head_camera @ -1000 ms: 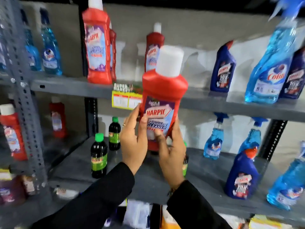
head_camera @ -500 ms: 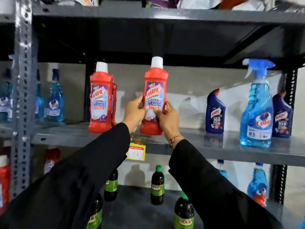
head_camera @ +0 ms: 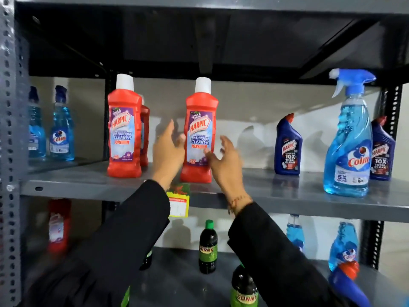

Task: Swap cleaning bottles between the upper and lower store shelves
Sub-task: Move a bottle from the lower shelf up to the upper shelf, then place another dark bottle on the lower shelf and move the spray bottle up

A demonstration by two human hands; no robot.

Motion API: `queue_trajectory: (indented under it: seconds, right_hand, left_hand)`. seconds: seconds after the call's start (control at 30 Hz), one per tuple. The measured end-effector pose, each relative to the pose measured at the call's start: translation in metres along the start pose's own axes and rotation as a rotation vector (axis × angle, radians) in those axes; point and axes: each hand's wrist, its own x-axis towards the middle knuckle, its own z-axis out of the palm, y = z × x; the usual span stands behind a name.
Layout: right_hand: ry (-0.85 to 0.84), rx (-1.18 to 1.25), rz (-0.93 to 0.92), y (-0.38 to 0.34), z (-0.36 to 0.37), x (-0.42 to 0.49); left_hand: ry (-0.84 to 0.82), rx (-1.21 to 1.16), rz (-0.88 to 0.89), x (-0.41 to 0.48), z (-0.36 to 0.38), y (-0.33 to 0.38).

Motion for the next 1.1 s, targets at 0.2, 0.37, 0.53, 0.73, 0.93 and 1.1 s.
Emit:
queue_trajectory:
  seconds: [0.2,0.37,0.53,0.73,0.93,1.1]
  right_hand:
    - [0.364,-0.215,-0.402,0.075,-0.032,-0.144]
    - [0.107,-0.31,0.445,0.172,-0.04,-0.239]
    - [-0.206,-0.152,0.725,0.217,-0.053,-0.248]
    - [-0.226,-0.156,0.703,0.224,-0.057,-0.25]
    - [-0.306,-0.079,0.655,0.209,-0.014,-0.257]
    - [-0.309,-0.04,0.647,0.203,0.009,-0.261]
  left_hand:
    - [0.288,-0.153,0.566,-0.146,0.03,-0.046]
    - [-0.235,-0.184,-0.219,-0.265,0.091,-0.117]
    - [-0.61,-0.093,-0.641,-0.289,0.131,-0.143]
    - [-0.565,-0.198,-0.656,-0.284,0.125,-0.144]
    - [-0.453,-0.177,-0.633,-0.278,0.077,-0.168]
    - [-0.464,-0.144,-0.601,-0.272,0.058,-0.176]
